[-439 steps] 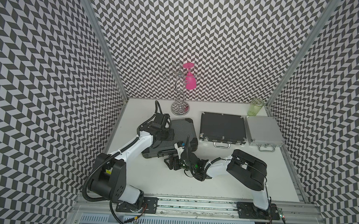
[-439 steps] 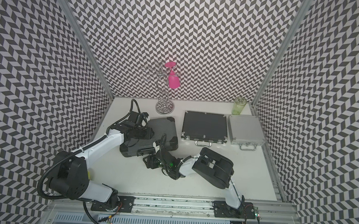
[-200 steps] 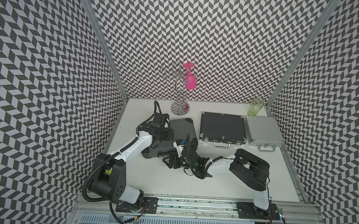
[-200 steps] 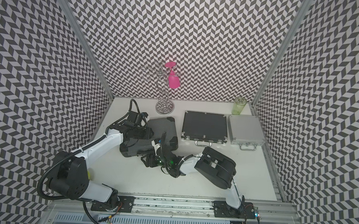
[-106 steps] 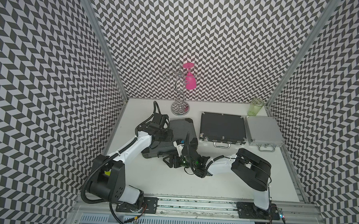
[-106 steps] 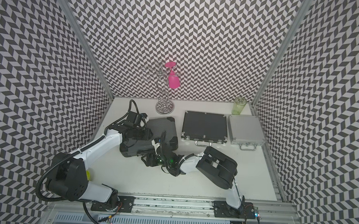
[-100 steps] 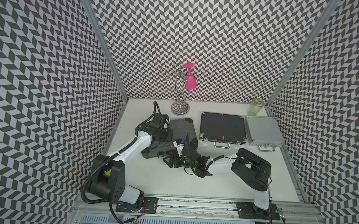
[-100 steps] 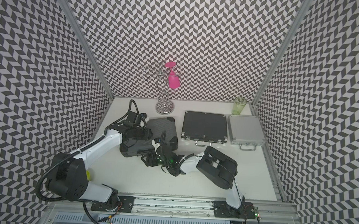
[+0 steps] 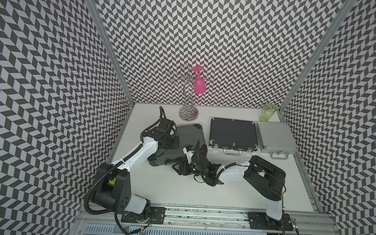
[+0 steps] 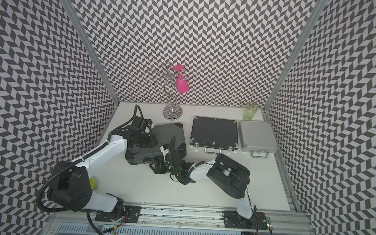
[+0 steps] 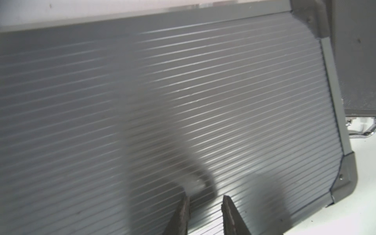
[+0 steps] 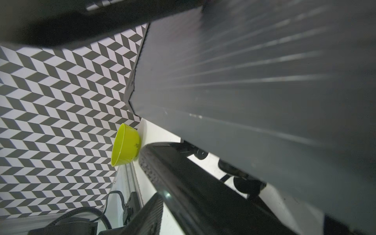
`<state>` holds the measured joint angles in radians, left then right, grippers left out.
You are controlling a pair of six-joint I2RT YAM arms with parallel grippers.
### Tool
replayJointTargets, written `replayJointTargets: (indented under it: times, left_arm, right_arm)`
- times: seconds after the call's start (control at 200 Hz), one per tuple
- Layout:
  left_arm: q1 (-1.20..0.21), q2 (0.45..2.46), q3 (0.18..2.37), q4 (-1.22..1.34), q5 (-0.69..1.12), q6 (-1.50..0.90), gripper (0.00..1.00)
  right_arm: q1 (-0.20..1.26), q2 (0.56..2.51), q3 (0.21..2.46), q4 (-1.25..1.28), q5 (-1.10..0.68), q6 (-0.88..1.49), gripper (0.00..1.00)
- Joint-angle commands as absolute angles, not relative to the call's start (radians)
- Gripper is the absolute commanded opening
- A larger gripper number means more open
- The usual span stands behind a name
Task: Close the poker set cases
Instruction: Adjust the poker set case at the center of the board.
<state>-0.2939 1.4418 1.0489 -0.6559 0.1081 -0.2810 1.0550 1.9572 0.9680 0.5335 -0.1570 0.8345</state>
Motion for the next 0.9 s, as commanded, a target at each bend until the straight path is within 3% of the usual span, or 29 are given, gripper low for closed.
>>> replayJointTargets:
  times: [0.0, 0.18, 0.646, 0.896]
  left_arm:
    - [-0.261, 1.445, 1.066, -0.713, 0.052, -0.28, 0.28]
    - [-0.218, 1.513, 1.045, -0.662, 0.074, -0.281, 0.21]
    - [-0.191, 1.49, 1.054, -0.66, 0.077, -0.264, 0.22]
    - [-0.206, 1.498, 1.043, -0.67, 0.095, -0.261, 0.12]
  right_arm:
    - [1.035, 1.869, 0.982, 0.82, -0.123, 0.848, 0.66]
    - [1.034, 1.89, 1.002, 0.824, -0.112, 0.856, 0.68]
    - [1.033, 1.882, 0.978, 0.704, -0.131, 0.832, 0.68]
    - [1.033, 1.873, 0.934, 0.631, -0.147, 0.832, 0.67]
